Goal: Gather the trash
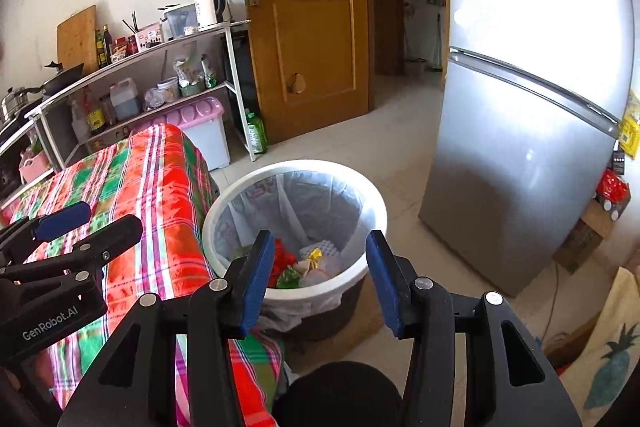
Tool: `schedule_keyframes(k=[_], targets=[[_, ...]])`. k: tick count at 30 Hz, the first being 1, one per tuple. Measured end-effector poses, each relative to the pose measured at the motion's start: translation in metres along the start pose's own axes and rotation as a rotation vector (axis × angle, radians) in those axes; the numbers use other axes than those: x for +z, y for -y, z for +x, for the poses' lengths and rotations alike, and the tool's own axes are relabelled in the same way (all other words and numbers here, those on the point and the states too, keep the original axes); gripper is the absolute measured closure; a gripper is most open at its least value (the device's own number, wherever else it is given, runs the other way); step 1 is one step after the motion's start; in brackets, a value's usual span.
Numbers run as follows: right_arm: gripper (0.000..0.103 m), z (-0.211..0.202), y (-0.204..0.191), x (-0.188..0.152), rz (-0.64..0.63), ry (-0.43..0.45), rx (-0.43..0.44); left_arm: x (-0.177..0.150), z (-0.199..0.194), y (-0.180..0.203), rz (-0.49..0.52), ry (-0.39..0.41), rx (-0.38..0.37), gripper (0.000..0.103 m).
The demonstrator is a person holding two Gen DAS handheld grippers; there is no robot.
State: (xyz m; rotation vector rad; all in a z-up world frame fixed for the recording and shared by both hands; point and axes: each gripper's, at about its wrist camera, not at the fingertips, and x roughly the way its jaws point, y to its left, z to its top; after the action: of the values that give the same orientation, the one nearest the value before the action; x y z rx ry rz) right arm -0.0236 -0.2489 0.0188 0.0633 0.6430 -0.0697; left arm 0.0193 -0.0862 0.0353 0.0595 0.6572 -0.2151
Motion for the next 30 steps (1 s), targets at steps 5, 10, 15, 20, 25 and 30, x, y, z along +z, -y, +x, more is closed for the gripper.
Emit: schedule_keyframes(k=[5,10,15,20,25,30], targets=[[0.054,-0.006,0.004,-0.005,0.021,0.007,-0.008,-0.004,-0.005,0.004,0.0,0.021,0.012,0.028],[0.054,-0.006,0.005,-0.006,0.027,0.018,-0.016,-0.008,-0.006,0.01,0.023,0.025,0.069,0.027],[0.054,-0.004,0.007,-0.008,0.04,0.011,-0.014,-0.011,-0.005,0.009,0.01,0.01,0.044,0.027],[0.054,-0.002,0.007,-0.01,0.04,0.005,-0.007,-0.013,-0.004,0.013,0.013,0.002,0.038,0.027],[0.054,-0.002,0.008,-0.01,0.045,0.005,-0.008,-0.013,-0.003,0.013,0.009,-0.002,0.041,0.027],[0.054,-0.001,0.008,-0.01,0.048,0.001,-0.007,-0.013,-0.001,0.013,0.006,-0.008,0.041,0.027]])
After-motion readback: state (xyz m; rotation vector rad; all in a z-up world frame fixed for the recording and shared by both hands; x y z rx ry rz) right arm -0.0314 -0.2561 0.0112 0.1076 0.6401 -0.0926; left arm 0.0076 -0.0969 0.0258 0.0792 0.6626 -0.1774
